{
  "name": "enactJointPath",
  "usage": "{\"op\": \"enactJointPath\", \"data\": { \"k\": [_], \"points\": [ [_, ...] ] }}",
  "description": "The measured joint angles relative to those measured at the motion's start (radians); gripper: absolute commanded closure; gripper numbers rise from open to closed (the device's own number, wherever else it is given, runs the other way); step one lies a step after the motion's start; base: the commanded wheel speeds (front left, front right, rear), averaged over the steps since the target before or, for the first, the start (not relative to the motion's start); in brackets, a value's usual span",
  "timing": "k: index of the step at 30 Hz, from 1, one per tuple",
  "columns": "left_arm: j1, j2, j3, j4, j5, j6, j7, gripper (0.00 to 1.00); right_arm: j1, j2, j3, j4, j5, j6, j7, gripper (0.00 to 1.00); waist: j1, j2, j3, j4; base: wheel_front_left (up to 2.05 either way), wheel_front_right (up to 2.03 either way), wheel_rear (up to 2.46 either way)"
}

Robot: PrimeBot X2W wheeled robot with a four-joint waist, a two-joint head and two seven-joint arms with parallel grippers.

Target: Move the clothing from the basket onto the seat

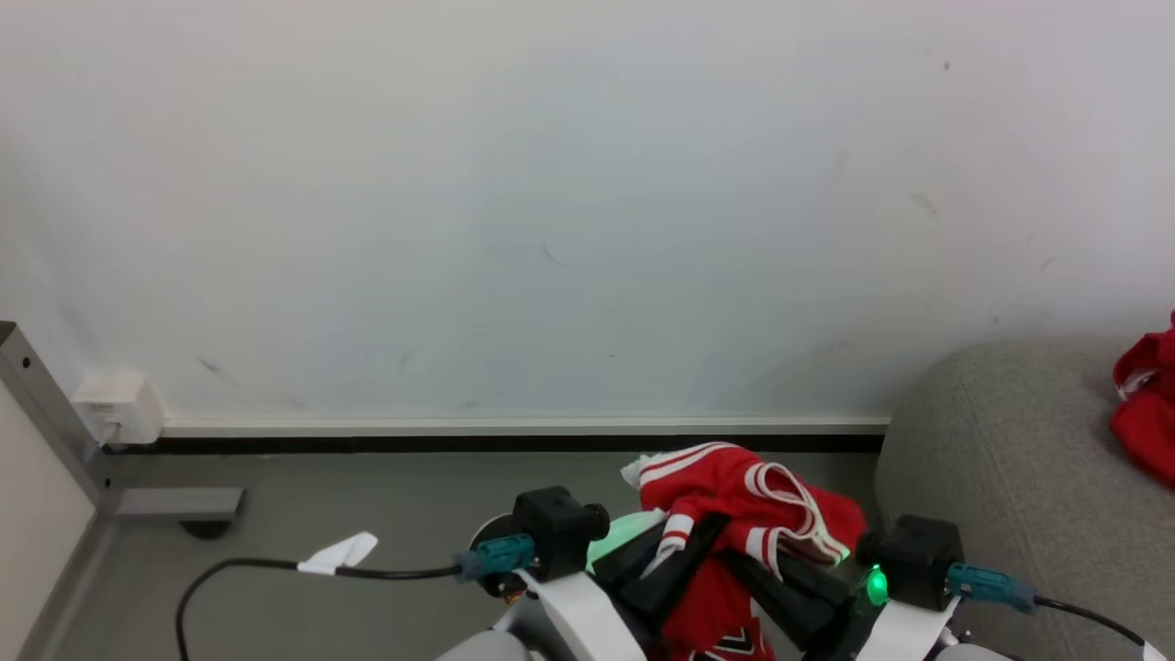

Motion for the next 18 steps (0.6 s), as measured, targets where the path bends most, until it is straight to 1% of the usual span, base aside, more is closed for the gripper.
{"op": "enactJointPath", "data": {
  "k": [1, 7, 18],
  "points": [
    [-0.001, 0.0, 0.0, 0.006, 0.008, 0.002, -0.006, 0.0, 0.005, -0.005, -0.008, -0.003, 0.0, 0.0, 0.0, 1.0, 0.0, 0.0, 0.002, -0.006, 0.0, 0.0, 0.0],
    [0.0, 0.007, -0.008, 0.057, 0.04, 0.021, -0.044, 0.0, 0.037, -0.043, -0.08, -0.025, -0.01, 0.0, -0.003, 1.0, 0.0, 0.0, 0.015, -0.051, 0.0, 0.0, 0.0],
    [0.0, -0.025, -0.04, 0.122, 0.089, 0.017, -0.099, 0.0, 0.082, -0.146, -0.266, -0.055, -0.043, 0.0, -0.004, 1.0, -0.0001, 0.0, 0.035, -0.18, 0.0, 0.0, 0.0]
  ]
}}
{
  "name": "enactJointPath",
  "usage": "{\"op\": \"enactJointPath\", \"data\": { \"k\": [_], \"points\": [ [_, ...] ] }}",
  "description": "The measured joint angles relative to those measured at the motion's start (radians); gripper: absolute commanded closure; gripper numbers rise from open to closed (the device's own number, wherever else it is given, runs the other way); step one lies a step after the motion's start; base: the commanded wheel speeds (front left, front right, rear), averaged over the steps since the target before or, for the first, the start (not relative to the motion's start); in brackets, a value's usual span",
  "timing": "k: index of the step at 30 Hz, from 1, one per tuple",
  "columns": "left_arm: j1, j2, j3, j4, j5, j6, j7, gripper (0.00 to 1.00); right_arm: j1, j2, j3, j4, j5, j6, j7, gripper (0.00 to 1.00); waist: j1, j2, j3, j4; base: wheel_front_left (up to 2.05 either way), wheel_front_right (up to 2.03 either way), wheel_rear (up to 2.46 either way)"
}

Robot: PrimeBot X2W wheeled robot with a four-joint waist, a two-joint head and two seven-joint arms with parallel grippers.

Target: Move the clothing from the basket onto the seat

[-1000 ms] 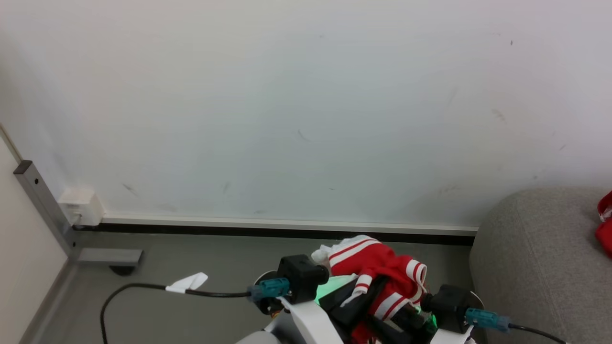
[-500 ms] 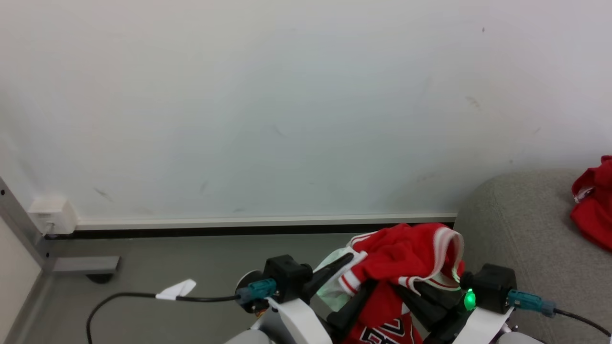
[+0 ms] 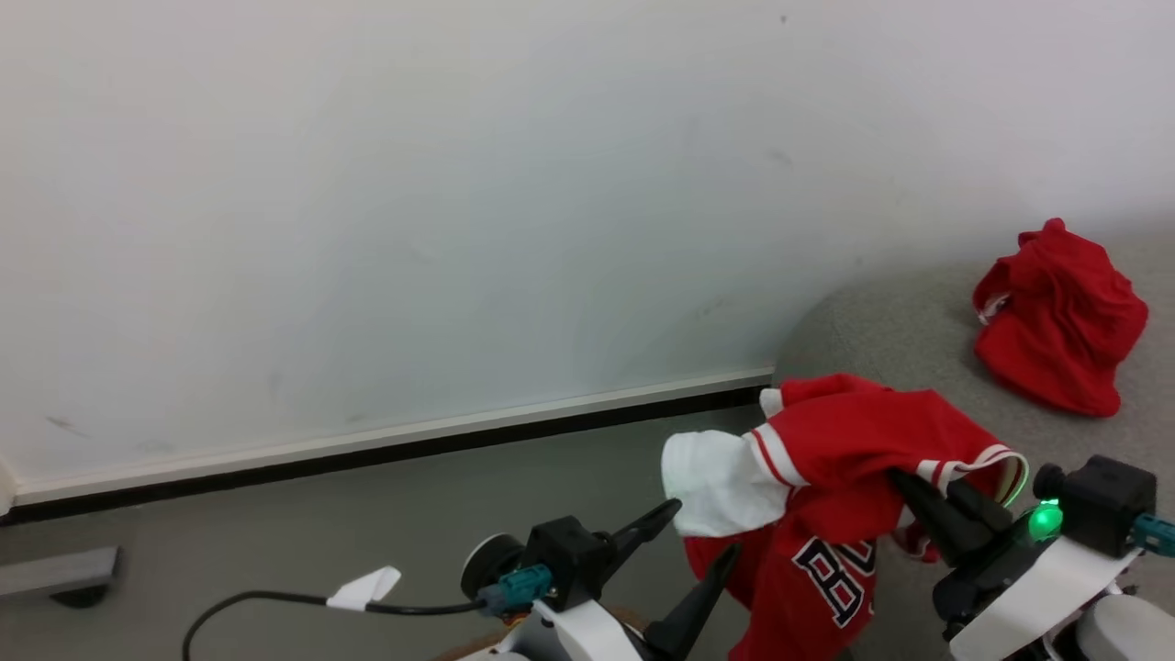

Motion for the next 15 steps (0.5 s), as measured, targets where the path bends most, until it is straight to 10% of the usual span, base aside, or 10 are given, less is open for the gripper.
{"op": "enactJointPath", "data": {
  "k": [15],
  "points": [
    [-0.012, -0.058, -0.021, 0.043, 0.038, -0.033, -0.029, 0.0, 0.099, -0.071, -0.207, -0.025, -0.019, 0.0, 0.0, 1.0, 0.0, 0.0, 0.023, -0.173, 0.0, 0.0, 0.0]
  ]
}}
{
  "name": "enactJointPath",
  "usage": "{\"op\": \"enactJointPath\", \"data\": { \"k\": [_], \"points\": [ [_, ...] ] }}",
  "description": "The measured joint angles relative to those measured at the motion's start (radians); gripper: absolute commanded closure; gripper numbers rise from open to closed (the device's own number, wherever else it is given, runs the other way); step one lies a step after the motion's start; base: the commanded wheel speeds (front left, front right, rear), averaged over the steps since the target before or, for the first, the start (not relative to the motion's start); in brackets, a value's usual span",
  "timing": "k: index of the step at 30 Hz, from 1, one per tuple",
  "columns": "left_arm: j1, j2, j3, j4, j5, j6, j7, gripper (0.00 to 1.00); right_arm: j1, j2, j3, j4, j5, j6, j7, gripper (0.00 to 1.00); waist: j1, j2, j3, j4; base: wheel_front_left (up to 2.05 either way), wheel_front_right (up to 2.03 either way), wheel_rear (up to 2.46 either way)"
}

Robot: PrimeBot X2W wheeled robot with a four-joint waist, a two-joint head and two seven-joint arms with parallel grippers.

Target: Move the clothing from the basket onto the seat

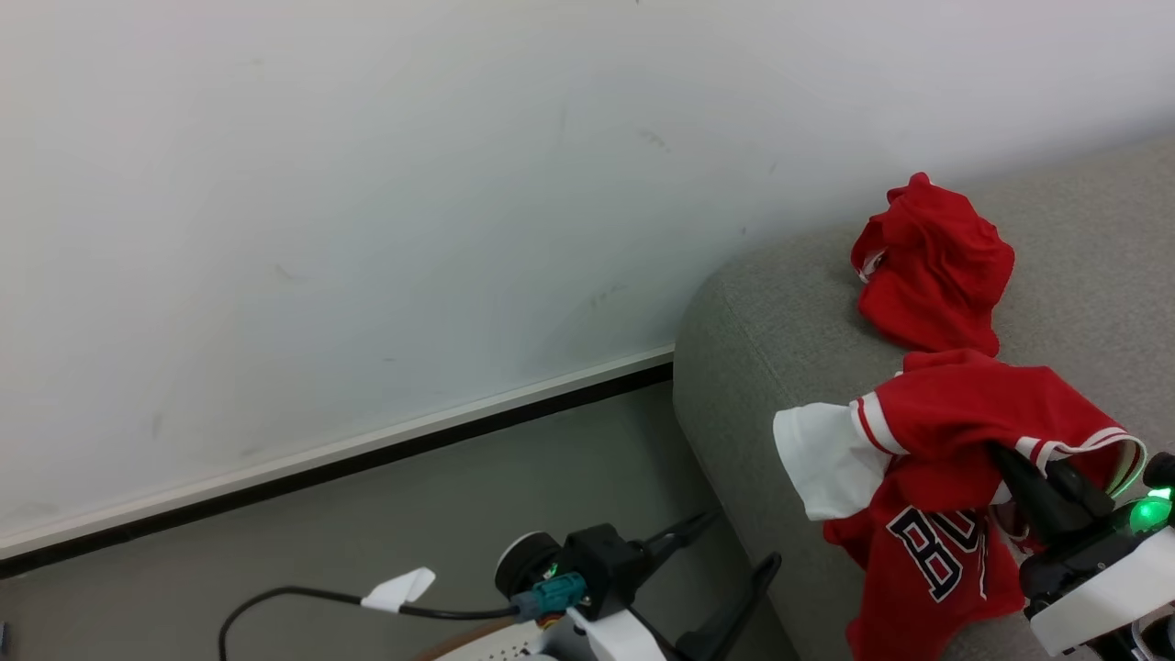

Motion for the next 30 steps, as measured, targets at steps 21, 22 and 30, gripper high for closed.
{"op": "enactJointPath", "data": {
  "k": [21, 22, 30],
  "points": [
    [-0.121, -0.014, -0.002, -0.007, 0.035, -0.021, 0.03, 0.0, -0.184, 0.108, -0.397, 0.225, -0.087, 0.0, 0.053, 1.0, 0.0001, 0.0, 0.159, 0.043, 0.0, 0.0, 0.0],
    [-0.139, -0.01, 0.0, -0.011, 0.039, -0.024, 0.035, 0.0, -0.216, 0.117, -0.428, 0.246, -0.088, 0.0, 0.056, 1.0, 0.0001, 0.0, 0.179, 0.051, 0.0, 0.0, 0.0],
    [-0.274, -0.01, 0.008, -0.038, 0.085, -0.033, 0.053, 0.0, -0.533, 0.06, -0.618, 0.476, -0.189, 0.0, 0.105, 1.0, 0.0003, -0.0001, 0.345, 0.133, 0.0, 0.0, 0.0]
  ]
}}
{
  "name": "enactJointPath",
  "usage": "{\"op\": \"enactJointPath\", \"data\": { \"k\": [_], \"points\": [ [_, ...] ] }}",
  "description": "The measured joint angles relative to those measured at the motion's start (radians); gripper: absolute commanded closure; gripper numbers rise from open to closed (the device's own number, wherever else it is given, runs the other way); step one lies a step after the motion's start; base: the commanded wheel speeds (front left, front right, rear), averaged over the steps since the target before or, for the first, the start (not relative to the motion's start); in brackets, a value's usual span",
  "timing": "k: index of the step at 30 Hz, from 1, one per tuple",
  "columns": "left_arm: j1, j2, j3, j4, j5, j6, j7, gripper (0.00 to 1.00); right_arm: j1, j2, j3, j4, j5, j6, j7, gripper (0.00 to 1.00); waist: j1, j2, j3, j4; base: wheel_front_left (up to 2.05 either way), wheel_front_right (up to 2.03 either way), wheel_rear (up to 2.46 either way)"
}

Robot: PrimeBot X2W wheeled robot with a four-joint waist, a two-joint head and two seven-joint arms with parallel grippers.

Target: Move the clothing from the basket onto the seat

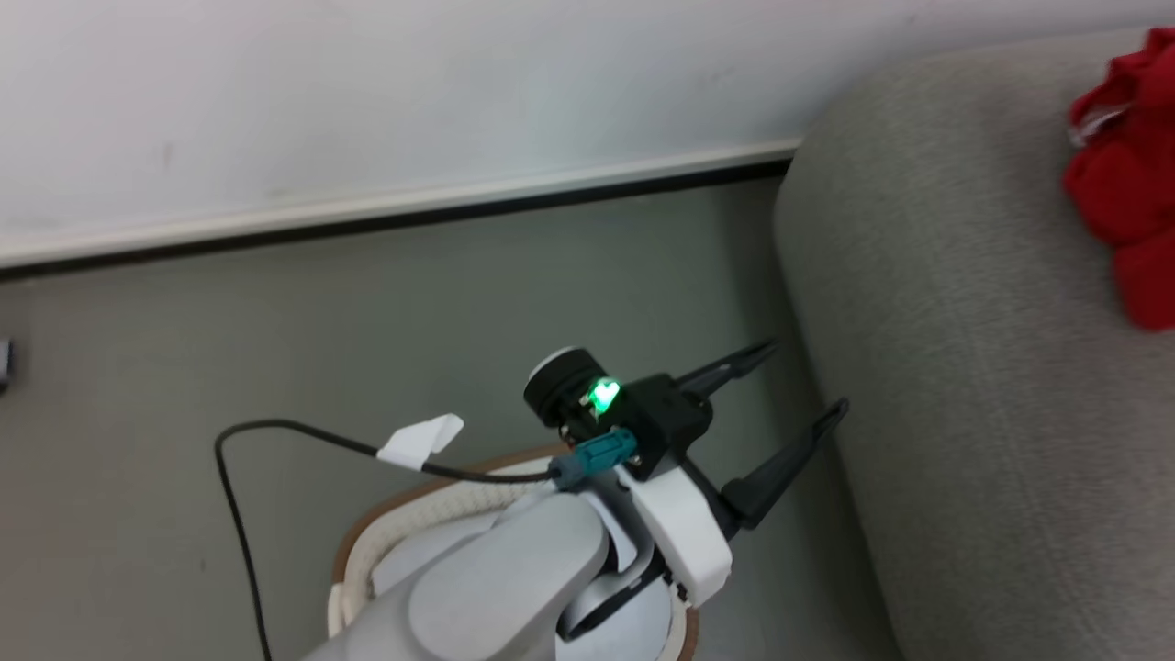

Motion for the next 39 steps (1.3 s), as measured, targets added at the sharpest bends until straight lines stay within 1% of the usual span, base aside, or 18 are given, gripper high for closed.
{"op": "enactJointPath", "data": {
  "k": [5, 8, 13, 17, 18, 19, 20, 21, 22, 25, 28, 31, 35, 39],
  "points": [
    [-0.058, -0.013, 0.009, -0.009, 0.014, 0.001, -0.002, 0.0, -0.169, -0.04, -0.114, 0.165, -0.104, 0.0, 0.005, 1.0, 0.0, 0.0, 0.097, 0.062, 0.0, 0.0, 0.0],
    [-0.088, -0.022, 0.009, -0.011, 0.019, -0.002, -0.007, 0.0, -0.235, -0.056, -0.173, 0.276, -0.177, 0.0, -0.01, 1.0, 0.0, 0.0, 0.153, 0.097, 0.0, 0.0, 0.0],
    [-0.11, -0.04, 0.008, -0.006, 0.025, -0.004, -0.018, 0.0, -0.249, -0.05, -0.289, 0.488, -0.271, 0.0, -0.063, 1.0, 0.0001, 0.0, 0.225, 0.159, 0.0, 0.0, 0.0],
    [-0.111, -0.038, 0.009, 0.01, 0.025, -0.003, -0.026, 0.0, -0.218, -0.031, -0.374, 0.633, -0.343, 0.0, -0.093, 1.0, 0.0001, 0.0, 0.262, 0.193, 0.0, 0.0, 0.0],
    [-0.111, -0.034, 0.011, 0.014, 0.025, -0.003, -0.027, 0.0, -0.212, -0.021, -0.384, 0.647, -0.357, 0.0, -0.095, 0.74, 0.0001, 0.0, 0.267, 0.197, 0.0, 0.0, 0.0],
    [-0.11, -0.029, 0.014, 0.018, 0.025, -0.002, -0.028, 0.0, -0.207, -0.006, -0.384, 0.653, -0.375, 0.0, -0.1, 0.57, 0.0001, 0.0, 0.267, 0.198, 0.0, 0.0, 0.0],
    [-0.107, -0.023, 0.018, 0.023, 0.025, 0.003, -0.029, 0.0, -0.203, 0.009, -0.388, 0.659, -0.39, 0.0, -0.101, 0.28, 0.0, 0.0, 0.265, 0.197, 0.0, 0.0, 0.0],
    [-0.103, -0.018, 0.025, 0.027, 0.024, 0.005, -0.035, 0.0, -0.198, 0.019, -0.394, 0.663, -0.393, 0.0, -0.101, 0.02, 0.0, 0.0, 0.26, 0.194, 0.0, 0.0, 0.0],
    [-0.097, -0.011, 0.029, 0.031, 0.02, 0.007, -0.036, 0.0, -0.188, 0.025, -0.397, 0.664, -0.401, 0.0, -0.101, 0.0, 0.0, 0.0, 0.253, 0.19, 0.0, 0.0, 0.0],
    [-0.074, 0.003, 0.044, 0.038, 0.007, 0.015, -0.043, 0.0, -0.157, 0.035, -0.4, 0.662, -0.411, 0.0, -0.102, 0.0, -0.0002, 0.0, 0.224, 0.174, 0.0, 0.0, 0.0],
    [-0.043, 0.017, 0.061, 0.045, -0.011, 0.023, -0.047, 0.0, -0.117, 0.066, -0.376, 0.62, -0.422, 0.0, -0.105, 0.0, -0.0002, 0.0, 0.186, 0.158, 0.0, 0.0, 0.0],
    [0.005, 0.037, 0.078, 0.053, -0.024, 0.031, -0.053, 0.0, -0.044, 0.104, -0.347, 0.563, -0.422, 0.0, -0.105, 0.0, -0.0002, 0.0, 0.137, 0.144, 0.0, 0.0, 0.0],
    [0.064, 0.05, 0.1, 0.062, -0.048, 0.04, -0.054, 0.0, 0.078, 0.132, -0.293, 0.461, -0.407, 0.0, -0.105, 0.0, -0.0005, 0.0, 0.062, 0.128, 0.0, 0.0, 0.0],
    [0.132, 0.066, 0.134, 0.07, -0.066, 0.058, -0.059, 0.0, 0.211, 0.163, -0.239, 0.313, -0.391, 0.0, -0.105, 0.0, -0.0005, 0.0, -0.02, 0.118, 0.0, 0.0, 0.0]
  ]
}}
